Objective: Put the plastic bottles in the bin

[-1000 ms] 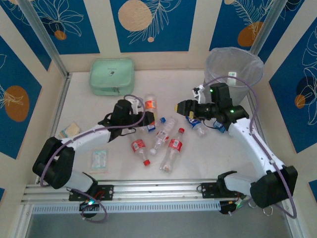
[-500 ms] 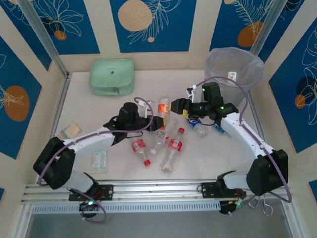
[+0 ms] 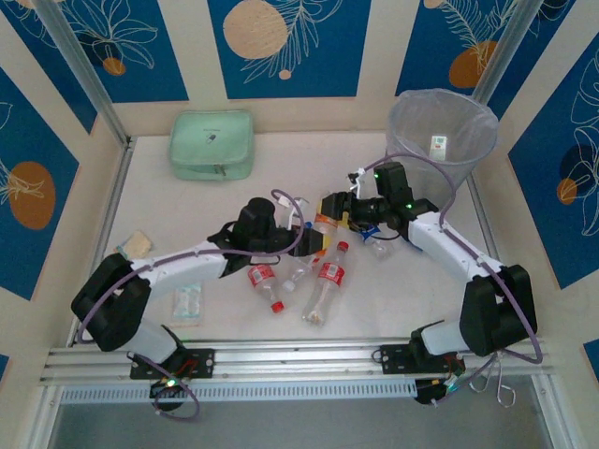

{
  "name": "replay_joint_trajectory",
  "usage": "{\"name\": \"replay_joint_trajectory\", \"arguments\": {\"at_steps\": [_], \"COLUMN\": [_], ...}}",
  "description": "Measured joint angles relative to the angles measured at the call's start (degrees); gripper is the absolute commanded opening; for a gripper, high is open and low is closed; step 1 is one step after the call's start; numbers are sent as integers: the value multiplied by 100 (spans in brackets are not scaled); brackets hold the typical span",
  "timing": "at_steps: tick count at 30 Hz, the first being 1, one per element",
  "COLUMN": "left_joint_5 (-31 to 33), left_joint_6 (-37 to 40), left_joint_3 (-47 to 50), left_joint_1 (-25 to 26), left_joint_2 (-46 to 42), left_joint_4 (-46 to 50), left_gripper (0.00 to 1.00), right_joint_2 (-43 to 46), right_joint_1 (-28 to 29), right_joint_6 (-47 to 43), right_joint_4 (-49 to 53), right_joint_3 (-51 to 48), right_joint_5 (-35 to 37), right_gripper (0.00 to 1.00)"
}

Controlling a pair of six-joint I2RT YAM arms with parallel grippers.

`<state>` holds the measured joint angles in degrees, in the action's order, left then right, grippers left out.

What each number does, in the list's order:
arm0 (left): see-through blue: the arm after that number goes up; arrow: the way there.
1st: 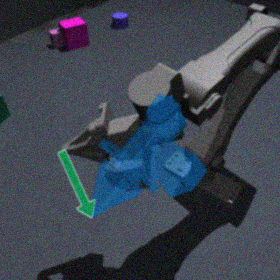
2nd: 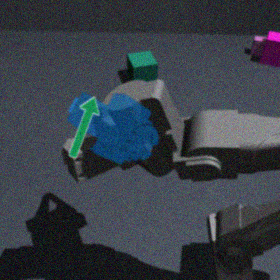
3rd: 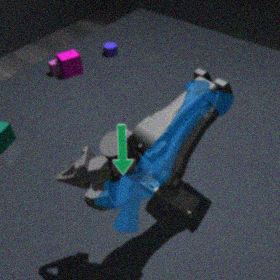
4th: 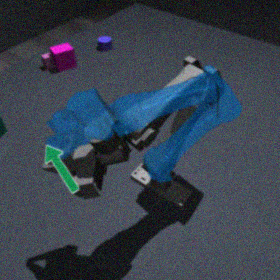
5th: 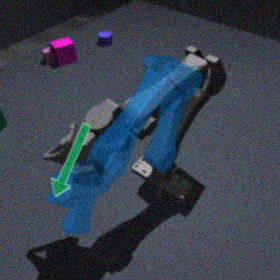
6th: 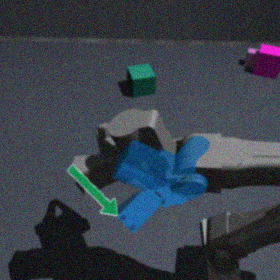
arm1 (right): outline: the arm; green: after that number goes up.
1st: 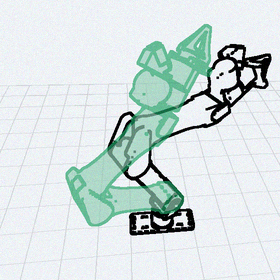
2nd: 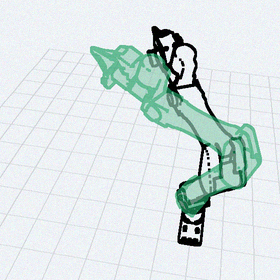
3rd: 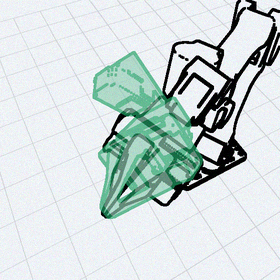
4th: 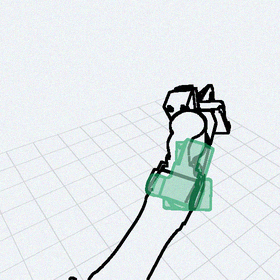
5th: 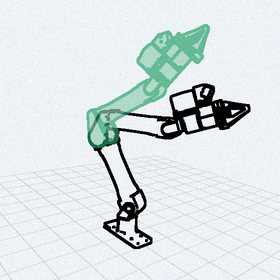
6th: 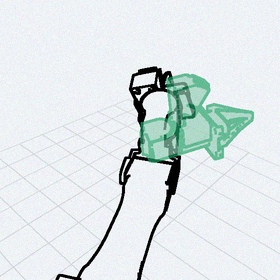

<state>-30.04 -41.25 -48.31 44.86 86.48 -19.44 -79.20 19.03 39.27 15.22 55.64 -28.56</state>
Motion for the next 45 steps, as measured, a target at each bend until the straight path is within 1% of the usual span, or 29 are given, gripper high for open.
{"name": "replay_joint_trajectory", "arguments": {"at_steps": [1,3,4,6,10,12,14,18,21,22,25,28,30,31,36,40,43,45], "left_joint_5": [0,-2,-17,-42,-87,-57,7,153,422,544,881,1126,1233,1276,1432,1563,1685,1731], "left_joint_6": [35,92,98,114,203,315,516,879,1099,1167,1228,1226,1222,1220,1161,1117,1047,1008], "left_joint_3": [-4,-22,-31,-39,-44,-96,-240,-382,-382,-382,-354,-219,-96,-33,181,380,514,525], "left_joint_1": [4,7,7,7,7,-4,-28,-48,-48,-50,-57,-76,-79,-81,-85,-87,-87,-92], "left_joint_2": [39,127,177,236,308,308,295,-48,-597,-802,-1268,-1563,-1685,-1746,-1989,-2208,-2321,-2339], "left_joint_4": [-17,-70,-103,-155,-155,37,450,1261,1862,2037,2367,2564,2671,2732,2929,2942,3027,3128], "left_gripper": [32,34,38,47,71,77,83,90,93,93,93,94,94,93,93,94,94,94], "right_joint_2": [0,0,0,0,0,2,4,9,39,48,35,-105,-280,-389,-1126,-1961,-2398,-2533], "right_joint_1": [0,-2,-9,-20,-42,-74,-138,-343,-669,-809,-1167,-1499,-1687,-1792,-2210,-2334,-2295,-2280], "right_joint_6": [2,-9,-24,-59,-232,-345,-494,-852,-1163,-1314,-1836,-2415,-2728,-2885,-3425,-3877,-4146,-4280], "right_joint_4": [20,68,90,144,367,560,813,1300,1622,1722,2076,2258,2295,2286,2232,2371,2507,2503], "right_joint_3": [-7,-7,-7,-7,72,181,382,968,1624,1917,2938,4085,4719,4996,5899,6507,6583,6384], "right_joint_5": [24,105,142,197,323,420,549,850,1010,1091,1556,2312,2863,3139,4194,4957,5377,5554], "right_gripper": [55,54,53,53,48,47,47,47,46,42,25,10,1,0,0,0,0,0]}}
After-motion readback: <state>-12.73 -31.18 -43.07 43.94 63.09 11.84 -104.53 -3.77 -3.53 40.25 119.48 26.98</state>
